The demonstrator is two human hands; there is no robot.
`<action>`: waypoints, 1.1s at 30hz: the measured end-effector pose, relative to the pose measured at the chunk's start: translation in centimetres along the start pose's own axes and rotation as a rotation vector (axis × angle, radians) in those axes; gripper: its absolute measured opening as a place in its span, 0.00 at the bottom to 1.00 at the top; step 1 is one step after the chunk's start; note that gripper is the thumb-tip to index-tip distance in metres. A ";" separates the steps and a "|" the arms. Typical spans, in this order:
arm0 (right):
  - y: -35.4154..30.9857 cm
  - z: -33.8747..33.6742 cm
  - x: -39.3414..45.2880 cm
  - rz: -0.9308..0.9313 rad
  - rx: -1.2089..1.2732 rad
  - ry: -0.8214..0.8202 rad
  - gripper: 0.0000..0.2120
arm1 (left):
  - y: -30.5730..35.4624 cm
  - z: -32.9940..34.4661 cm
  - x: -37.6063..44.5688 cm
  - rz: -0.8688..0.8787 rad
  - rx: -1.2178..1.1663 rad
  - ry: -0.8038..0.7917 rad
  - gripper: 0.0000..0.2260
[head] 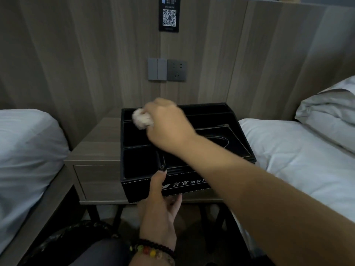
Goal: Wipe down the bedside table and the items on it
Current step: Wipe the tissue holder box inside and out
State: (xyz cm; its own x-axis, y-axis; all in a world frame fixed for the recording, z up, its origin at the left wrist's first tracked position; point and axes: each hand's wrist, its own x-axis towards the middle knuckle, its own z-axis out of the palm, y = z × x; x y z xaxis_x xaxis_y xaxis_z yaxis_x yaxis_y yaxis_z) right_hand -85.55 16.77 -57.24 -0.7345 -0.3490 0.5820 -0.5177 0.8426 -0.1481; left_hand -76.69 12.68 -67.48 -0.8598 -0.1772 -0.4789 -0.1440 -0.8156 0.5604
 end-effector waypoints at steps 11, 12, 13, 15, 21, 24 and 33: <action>-3.1 -0.1 2.5 -0.176 0.028 -0.165 0.14 | 0.5 0.1 0.0 -0.006 -0.019 0.041 0.13; -3.7 0.2 2.7 -0.212 -0.001 -0.162 0.14 | 0.5 0.1 0.1 -0.003 -0.022 0.043 0.13; -4.1 0.5 2.9 -0.248 -0.037 -0.156 0.15 | 0.5 0.0 0.3 -0.001 -0.022 0.043 0.14; -4.3 1.2 2.9 -0.302 -0.079 -0.144 0.14 | 0.6 -0.1 0.6 0.004 -0.019 0.037 0.14; -2.6 0.5 0.9 -0.464 0.042 -0.180 0.15 | 0.4 -0.2 0.2 -0.018 0.013 0.064 0.13; -2.9 -0.1 -0.3 -0.516 0.018 -0.232 0.18 | 0.3 -0.2 0.6 -0.028 0.015 0.076 0.20; -1.2 -1.5 -2.1 -0.621 -0.001 -0.342 0.24 | 0.4 -0.3 0.7 -0.045 -0.006 0.065 0.30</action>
State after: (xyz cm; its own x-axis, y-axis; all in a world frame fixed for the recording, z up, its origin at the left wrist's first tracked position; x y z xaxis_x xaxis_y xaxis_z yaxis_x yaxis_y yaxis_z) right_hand -82.69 17.12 -57.09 -0.4004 -0.8741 0.2750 -0.8852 0.4465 0.1303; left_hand -77.16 12.07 -67.81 -0.8190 -0.1757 -0.5462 -0.1784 -0.8267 0.5336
